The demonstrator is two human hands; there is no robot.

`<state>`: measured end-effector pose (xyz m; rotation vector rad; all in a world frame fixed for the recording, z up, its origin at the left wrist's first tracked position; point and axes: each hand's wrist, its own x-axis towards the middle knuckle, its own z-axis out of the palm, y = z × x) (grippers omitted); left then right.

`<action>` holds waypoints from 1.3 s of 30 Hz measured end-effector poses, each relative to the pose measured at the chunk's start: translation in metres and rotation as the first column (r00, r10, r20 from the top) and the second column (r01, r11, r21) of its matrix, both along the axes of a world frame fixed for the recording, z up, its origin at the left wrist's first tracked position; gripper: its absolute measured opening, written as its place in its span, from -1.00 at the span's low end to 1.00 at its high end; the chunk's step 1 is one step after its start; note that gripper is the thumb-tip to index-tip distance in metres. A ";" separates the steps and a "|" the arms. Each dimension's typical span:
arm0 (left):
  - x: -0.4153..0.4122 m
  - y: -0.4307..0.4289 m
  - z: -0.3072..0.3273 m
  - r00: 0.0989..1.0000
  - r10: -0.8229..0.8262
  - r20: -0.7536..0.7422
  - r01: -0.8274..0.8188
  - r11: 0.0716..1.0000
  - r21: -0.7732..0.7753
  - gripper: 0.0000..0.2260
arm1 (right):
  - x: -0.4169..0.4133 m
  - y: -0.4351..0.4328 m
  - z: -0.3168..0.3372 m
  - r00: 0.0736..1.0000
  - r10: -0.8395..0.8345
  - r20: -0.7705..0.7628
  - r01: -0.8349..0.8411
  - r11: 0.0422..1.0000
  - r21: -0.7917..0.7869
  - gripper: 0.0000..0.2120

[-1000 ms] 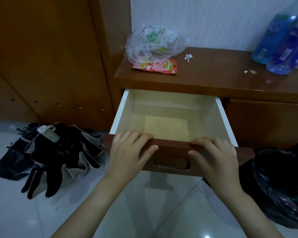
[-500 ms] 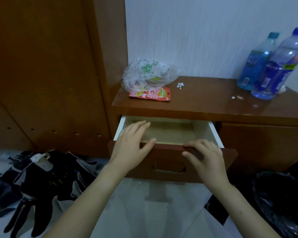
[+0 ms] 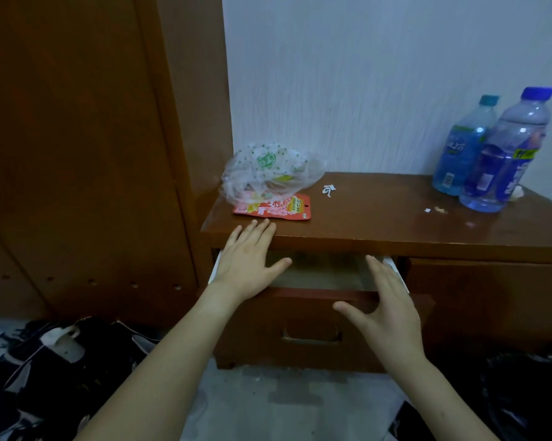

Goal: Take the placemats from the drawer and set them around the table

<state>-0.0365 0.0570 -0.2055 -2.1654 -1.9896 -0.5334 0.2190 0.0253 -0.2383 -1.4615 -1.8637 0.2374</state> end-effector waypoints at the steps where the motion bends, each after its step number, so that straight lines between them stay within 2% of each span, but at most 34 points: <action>1: -0.001 0.000 0.000 1.000 -0.002 0.003 0.002 1.000 0.011 -0.31 | -0.002 0.005 0.000 1.000 -0.004 0.005 0.004 1.000 0.004 -0.08; 10: -0.004 0.002 -0.005 0.999 -0.027 0.033 0.026 0.998 0.058 -0.21 | -0.008 0.042 -0.003 0.998 -0.019 0.064 0.015 0.998 0.057 -0.07; 14: -0.006 0.003 -0.008 0.998 -0.040 0.053 0.035 0.996 0.086 -0.18 | -0.006 0.050 -0.002 0.988 -0.056 0.147 0.037 0.991 0.130 0.01; 21: -0.005 0.006 -0.011 0.998 -0.030 0.056 0.024 0.995 0.097 -0.11 | -0.008 0.068 0.004 0.963 -0.064 0.260 0.029 0.990 0.136 -0.01; 31: -0.004 0.007 -0.014 0.998 -0.029 0.062 0.021 0.992 0.124 -0.12 | -0.027 0.087 -0.005 0.973 -0.195 0.123 0.159 0.954 0.254 -0.22; 39: -0.003 0.007 -0.016 0.999 -0.015 0.045 0.009 0.992 0.125 -0.14 | -0.027 0.090 -0.010 0.967 -0.217 0.134 0.169 0.938 0.302 -0.23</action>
